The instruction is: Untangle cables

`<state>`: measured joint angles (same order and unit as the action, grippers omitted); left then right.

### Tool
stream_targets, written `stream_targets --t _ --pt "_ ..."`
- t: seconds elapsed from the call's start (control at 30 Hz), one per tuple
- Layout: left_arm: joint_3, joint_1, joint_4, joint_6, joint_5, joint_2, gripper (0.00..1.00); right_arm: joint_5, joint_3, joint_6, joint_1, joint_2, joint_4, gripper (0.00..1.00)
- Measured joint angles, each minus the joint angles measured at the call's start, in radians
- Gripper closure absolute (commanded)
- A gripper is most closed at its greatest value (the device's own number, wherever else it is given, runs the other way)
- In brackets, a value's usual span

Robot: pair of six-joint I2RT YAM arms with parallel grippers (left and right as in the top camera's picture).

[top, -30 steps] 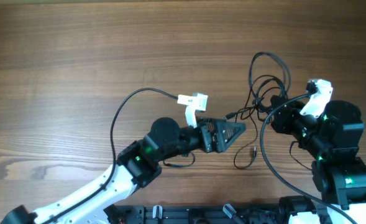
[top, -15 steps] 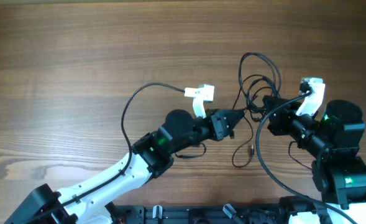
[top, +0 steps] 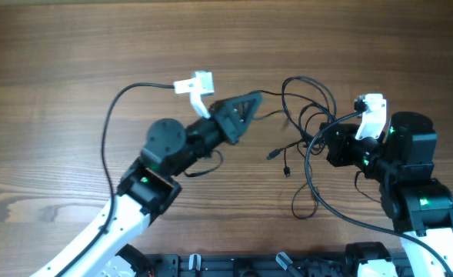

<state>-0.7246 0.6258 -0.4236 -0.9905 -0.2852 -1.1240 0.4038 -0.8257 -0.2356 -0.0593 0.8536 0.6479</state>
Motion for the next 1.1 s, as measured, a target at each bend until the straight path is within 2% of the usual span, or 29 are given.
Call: stream_targets --t 0.03,0.07,0.1,0.13,0.2,0.3,0.47,0.53,0.67,0.73,0.83,0.97,1.1 --pt "0.000 -0.035 0.030 0.002 0.001 0.031 0.93 0.000 0.000 0.003 0.000 0.000 0.000 0.96" --pt "-0.003 -0.055 0.047 0.006 0.004 0.050 0.85 0.000 0.000 0.006 0.000 0.000 0.000 0.96" --pt "-0.007 -0.076 0.098 0.018 0.004 0.069 0.55 0.000 0.000 0.006 0.000 0.000 0.001 0.96" --pt "-0.008 -0.088 0.132 0.034 0.004 0.080 0.00 0.000 0.000 0.007 0.000 0.000 0.000 0.96" --pt "-0.010 -0.101 0.206 0.082 -0.005 0.085 0.00 0.011 0.000 0.014 0.000 0.000 -0.002 0.96" --pt "-0.010 -0.101 0.233 0.177 -0.083 0.085 0.00 0.086 0.000 0.059 0.000 0.000 -0.035 0.96" --pt "-0.010 -0.101 0.246 0.386 -0.304 0.085 0.00 0.249 0.000 0.167 0.000 0.000 -0.043 0.96" --pt "-0.011 -0.101 0.315 0.484 -0.384 0.085 0.00 0.350 0.000 0.230 0.000 0.000 -0.053 0.96" --pt "-0.013 -0.059 0.392 0.650 -0.428 0.087 0.00 0.480 0.000 0.283 0.000 0.000 -0.086 0.96" --pt "-0.013 -0.032 0.397 0.700 -0.417 0.087 0.00 0.517 0.000 0.290 0.000 0.000 -0.096 0.96" --pt "-0.013 0.006 0.402 0.740 -0.325 0.087 0.00 0.593 0.000 0.303 0.000 0.000 -0.129 0.96" --pt "-0.013 0.016 0.398 0.751 -0.203 0.087 0.00 0.681 0.000 0.344 0.000 0.000 -0.133 0.96" --pt "-0.013 0.016 0.328 0.753 -0.102 0.087 0.00 0.791 0.000 0.410 0.000 0.000 -0.133 0.96"
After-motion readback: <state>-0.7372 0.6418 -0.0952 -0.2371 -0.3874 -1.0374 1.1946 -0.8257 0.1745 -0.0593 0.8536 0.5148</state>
